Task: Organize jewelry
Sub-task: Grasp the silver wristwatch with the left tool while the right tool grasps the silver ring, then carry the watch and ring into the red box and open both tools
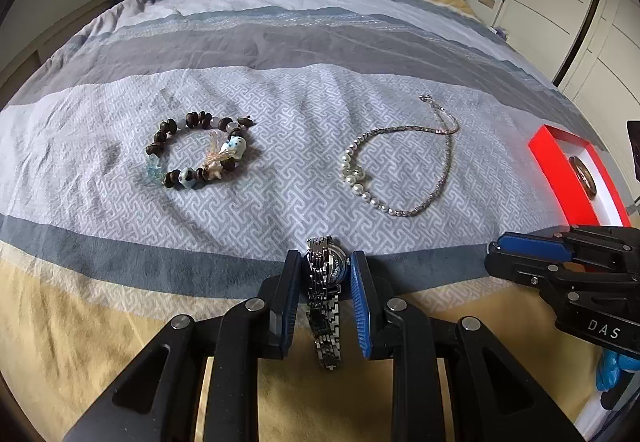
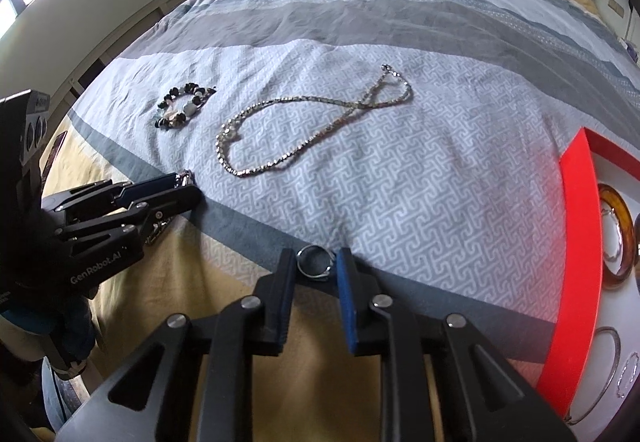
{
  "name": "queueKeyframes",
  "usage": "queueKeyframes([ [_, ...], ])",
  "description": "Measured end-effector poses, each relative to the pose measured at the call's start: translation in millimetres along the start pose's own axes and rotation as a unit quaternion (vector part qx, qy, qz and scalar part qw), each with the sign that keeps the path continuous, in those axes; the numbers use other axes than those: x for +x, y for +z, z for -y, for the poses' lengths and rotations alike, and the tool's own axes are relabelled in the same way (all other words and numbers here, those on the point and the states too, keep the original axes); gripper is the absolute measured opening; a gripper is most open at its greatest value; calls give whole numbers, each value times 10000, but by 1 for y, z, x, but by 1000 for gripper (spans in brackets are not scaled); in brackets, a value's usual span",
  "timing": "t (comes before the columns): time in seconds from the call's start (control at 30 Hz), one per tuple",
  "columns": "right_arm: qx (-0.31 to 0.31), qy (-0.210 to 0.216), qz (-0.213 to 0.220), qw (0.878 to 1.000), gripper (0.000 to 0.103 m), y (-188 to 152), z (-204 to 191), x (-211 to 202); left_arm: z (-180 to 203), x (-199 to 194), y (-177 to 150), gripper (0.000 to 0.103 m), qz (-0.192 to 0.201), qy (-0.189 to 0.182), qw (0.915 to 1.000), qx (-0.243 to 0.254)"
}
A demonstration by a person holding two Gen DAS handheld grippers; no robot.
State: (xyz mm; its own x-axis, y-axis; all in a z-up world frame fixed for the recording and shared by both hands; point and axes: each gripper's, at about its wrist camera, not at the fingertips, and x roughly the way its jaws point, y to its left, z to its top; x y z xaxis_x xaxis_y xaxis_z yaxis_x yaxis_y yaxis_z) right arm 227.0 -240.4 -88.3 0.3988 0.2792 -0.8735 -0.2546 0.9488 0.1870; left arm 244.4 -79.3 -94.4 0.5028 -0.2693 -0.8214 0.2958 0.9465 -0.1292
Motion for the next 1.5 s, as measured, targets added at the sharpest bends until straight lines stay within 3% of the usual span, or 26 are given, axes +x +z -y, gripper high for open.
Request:
queueKeyframes([
  [0.47,-232,-106,109,9996,19,-1,-18,-25,5,-31,-7,24,194,-20,9998,-52],
  [0.87,-352,-241,445,9981,19,-6,-36,-80,10,-87,-11,24,570,-12,9984,-36],
  [1.2,-248,-394,832,9954,19,-21,-28,-134,42,-122,-10,24,832,-111,9964,141],
  [1.5,43,-613,1158,9914,19,-37,5,-179,90,-137,0,24,1005,-322,9933,472],
])
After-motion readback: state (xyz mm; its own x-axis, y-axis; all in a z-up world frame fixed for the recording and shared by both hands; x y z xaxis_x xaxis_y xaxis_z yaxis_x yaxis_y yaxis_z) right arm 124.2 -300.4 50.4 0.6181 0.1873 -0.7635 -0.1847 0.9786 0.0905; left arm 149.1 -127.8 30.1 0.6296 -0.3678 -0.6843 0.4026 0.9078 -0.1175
